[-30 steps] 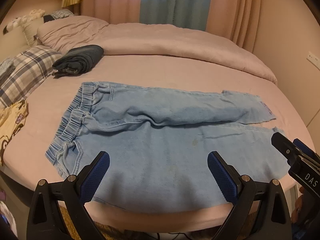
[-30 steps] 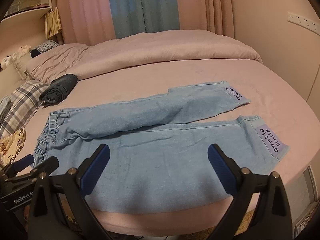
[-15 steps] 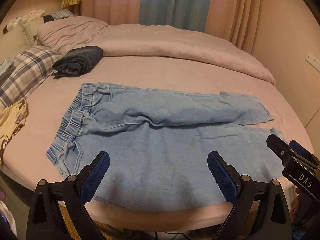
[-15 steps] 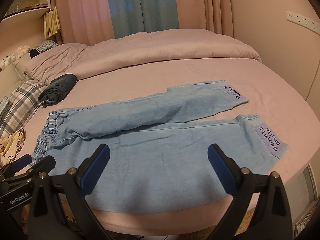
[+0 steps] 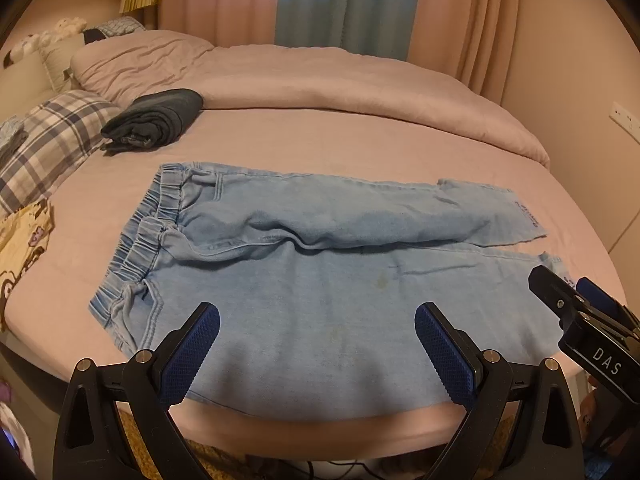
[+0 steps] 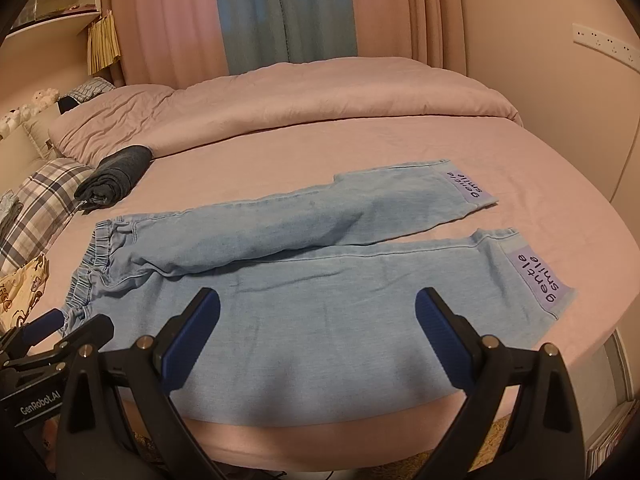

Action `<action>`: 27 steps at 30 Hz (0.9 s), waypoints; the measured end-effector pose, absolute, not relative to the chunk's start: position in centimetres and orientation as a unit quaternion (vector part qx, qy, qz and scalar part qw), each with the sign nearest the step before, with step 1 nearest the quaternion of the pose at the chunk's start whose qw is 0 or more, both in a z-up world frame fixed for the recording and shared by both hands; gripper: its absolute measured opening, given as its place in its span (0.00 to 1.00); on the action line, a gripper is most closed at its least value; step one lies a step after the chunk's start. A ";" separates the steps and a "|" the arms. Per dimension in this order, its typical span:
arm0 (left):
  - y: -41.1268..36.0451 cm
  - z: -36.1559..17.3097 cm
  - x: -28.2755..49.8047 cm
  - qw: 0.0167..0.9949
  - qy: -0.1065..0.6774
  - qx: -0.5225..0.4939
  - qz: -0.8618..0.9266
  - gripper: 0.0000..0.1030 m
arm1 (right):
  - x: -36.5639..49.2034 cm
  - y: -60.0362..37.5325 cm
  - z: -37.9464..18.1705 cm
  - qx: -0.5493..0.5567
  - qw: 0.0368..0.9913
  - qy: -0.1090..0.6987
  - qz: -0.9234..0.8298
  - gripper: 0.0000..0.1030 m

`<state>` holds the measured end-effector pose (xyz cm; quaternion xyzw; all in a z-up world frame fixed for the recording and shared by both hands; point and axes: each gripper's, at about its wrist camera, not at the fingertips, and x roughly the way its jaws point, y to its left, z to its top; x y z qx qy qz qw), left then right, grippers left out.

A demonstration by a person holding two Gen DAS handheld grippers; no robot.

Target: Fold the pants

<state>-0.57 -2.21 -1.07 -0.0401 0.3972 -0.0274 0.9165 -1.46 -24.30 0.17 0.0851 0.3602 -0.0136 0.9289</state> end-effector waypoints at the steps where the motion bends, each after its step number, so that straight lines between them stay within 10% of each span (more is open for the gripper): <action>1: -2.2 -1.1 -0.6 0.916 0.398 -0.040 -0.027 0.95 | -1.5 -24.3 0.2 0.085 0.929 0.360 -0.013 0.96; 27: -1.8 -2.0 -0.3 0.908 0.415 -0.049 -0.032 0.95 | -1.2 -24.3 -0.5 0.085 0.924 0.372 -0.014 0.96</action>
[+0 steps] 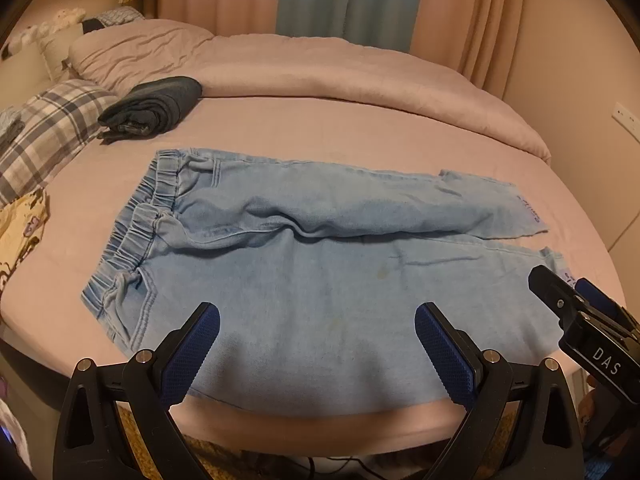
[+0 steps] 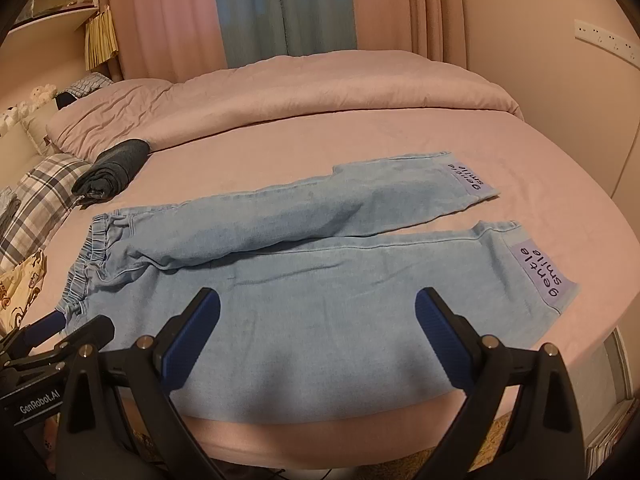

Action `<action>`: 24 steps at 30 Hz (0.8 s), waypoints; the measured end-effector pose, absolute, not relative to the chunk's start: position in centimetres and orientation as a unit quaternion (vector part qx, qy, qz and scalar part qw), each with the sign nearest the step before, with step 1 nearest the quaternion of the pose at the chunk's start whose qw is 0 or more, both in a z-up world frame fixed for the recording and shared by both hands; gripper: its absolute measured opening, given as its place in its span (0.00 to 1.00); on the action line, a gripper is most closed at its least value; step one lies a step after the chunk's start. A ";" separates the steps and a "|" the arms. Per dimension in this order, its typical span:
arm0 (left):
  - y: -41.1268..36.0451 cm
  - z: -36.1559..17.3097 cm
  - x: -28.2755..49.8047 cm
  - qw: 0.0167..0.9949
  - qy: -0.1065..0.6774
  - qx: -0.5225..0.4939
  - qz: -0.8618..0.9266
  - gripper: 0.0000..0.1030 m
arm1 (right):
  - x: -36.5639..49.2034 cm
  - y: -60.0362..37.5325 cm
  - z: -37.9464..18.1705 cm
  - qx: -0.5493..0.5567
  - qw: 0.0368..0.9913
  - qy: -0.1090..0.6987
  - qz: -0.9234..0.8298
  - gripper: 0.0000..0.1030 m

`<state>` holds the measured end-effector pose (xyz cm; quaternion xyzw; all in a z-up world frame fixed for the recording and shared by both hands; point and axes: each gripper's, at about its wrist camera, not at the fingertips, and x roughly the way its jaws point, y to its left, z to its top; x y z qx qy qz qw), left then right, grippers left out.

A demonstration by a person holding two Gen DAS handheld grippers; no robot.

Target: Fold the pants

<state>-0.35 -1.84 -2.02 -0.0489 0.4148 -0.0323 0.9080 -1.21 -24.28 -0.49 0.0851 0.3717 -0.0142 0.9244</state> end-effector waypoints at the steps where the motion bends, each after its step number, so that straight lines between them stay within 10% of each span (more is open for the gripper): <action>1: -1.8 -2.1 -0.3 0.908 0.416 -0.050 -0.032 0.95 | -1.2 -24.3 -0.5 0.085 0.924 0.372 -0.014 0.96; 24: -1.2 -3.3 0.9 0.896 0.437 -0.069 -0.027 0.95 | -0.1 -24.5 -2.0 0.092 0.915 0.393 -0.009 0.95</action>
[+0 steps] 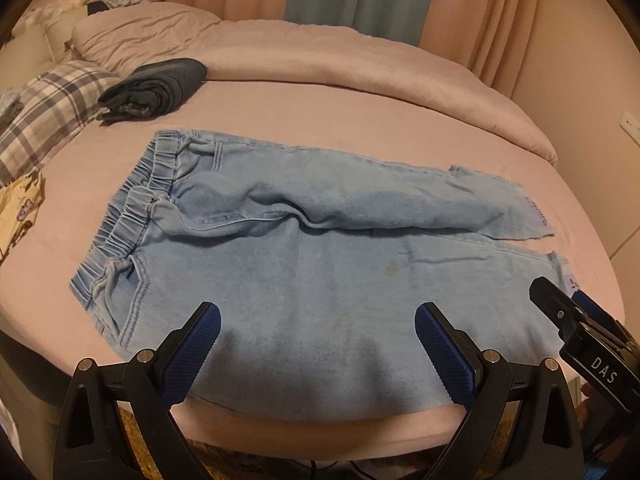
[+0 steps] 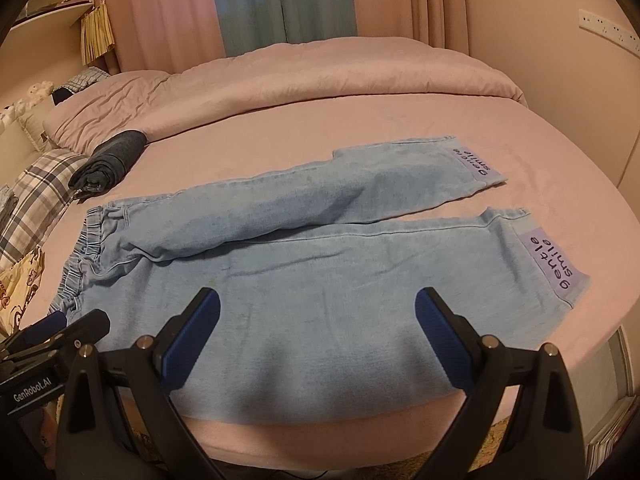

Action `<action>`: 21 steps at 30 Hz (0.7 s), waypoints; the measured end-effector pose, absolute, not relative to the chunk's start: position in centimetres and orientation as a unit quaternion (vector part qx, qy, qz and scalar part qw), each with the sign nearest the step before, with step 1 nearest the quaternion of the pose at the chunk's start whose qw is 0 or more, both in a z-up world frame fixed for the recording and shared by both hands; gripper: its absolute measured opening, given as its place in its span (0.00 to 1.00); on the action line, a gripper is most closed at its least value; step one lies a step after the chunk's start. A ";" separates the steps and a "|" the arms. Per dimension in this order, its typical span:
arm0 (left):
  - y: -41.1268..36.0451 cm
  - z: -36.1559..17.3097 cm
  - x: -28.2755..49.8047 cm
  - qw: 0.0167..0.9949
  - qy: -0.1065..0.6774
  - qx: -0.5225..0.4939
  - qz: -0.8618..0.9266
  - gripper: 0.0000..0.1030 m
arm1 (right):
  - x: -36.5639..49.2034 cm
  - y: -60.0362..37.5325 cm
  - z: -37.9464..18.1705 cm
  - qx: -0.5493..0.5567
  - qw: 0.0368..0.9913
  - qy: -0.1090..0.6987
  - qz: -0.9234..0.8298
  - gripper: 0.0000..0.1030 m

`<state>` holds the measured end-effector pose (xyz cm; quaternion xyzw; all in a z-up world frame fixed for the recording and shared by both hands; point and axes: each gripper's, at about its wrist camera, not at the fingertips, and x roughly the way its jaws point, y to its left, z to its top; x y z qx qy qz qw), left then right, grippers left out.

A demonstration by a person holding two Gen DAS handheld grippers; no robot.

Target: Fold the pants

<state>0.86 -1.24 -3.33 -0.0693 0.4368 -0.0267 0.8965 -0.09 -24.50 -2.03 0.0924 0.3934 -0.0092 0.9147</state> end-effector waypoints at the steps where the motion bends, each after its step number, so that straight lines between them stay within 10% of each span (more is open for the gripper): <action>1: -1.2 -3.5 1.0 0.895 0.439 -0.070 -0.027 0.95 | 0.0 -24.5 -2.1 0.093 0.914 0.395 -0.009 0.95; 21: 0.3 -4.9 3.2 0.891 0.441 -0.104 -0.029 0.94 | 8.7 -27.1 -2.2 0.107 0.904 0.413 0.017 0.94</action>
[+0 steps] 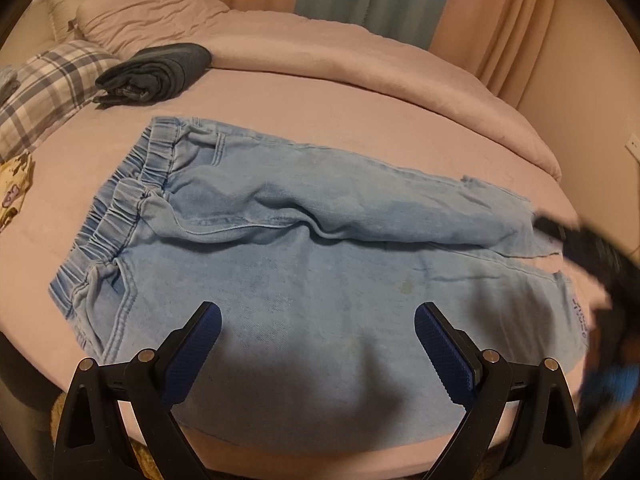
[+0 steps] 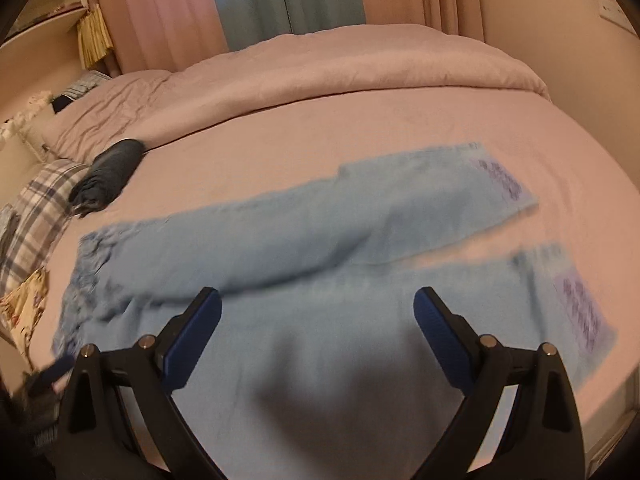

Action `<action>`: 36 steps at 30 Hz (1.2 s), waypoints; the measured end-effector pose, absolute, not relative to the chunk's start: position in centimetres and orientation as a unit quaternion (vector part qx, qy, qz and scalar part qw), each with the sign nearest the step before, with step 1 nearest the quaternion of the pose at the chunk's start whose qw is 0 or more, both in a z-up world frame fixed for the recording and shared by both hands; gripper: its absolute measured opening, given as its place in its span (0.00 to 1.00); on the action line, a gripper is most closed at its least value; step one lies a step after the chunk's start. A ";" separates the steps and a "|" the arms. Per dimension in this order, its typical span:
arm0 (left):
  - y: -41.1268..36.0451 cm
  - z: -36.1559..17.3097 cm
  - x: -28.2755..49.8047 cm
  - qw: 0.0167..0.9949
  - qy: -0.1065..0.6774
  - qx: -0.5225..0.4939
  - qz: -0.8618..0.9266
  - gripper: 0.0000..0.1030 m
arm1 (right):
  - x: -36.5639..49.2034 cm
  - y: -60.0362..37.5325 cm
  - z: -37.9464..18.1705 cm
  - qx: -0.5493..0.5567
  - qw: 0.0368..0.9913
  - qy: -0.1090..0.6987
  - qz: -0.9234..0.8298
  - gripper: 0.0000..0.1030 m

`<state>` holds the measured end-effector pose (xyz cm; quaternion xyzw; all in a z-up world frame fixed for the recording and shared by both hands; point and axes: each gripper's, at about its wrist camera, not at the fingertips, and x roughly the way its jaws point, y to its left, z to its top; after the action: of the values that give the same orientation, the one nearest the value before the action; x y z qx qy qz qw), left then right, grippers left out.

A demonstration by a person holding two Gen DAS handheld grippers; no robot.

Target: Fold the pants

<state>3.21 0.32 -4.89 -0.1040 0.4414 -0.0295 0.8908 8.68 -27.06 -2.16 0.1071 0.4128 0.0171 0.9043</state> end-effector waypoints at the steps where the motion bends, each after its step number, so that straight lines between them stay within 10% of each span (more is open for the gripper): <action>1: 0.4 -5.1 3.4 0.888 0.446 -0.108 -0.031 0.93 | 10.1 -27.3 -2.2 0.104 0.903 0.418 0.015 0.94; 13: 1.8 -6.7 4.6 0.869 0.475 -0.138 -0.030 0.92 | 27.9 -28.3 -10.4 0.024 0.831 0.554 -0.048 0.59; 17: 2.1 -6.8 4.7 0.867 0.476 -0.145 -0.030 0.92 | 27.2 -28.7 -9.6 0.079 0.846 0.527 0.002 0.10; 30: 3.6 -3.9 3.7 0.876 0.435 -0.199 -0.057 0.92 | 6.7 -31.9 -0.6 0.246 0.900 0.322 0.157 0.07; 36: 3.3 -3.3 5.0 0.873 0.423 -0.229 -0.079 0.92 | 0.3 -29.9 -6.0 0.250 0.874 0.385 0.159 0.07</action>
<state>5.02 3.32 -3.28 -0.2286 0.4231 -0.0788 0.8732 0.33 -29.91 -6.04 0.2504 0.3853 0.1594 0.8738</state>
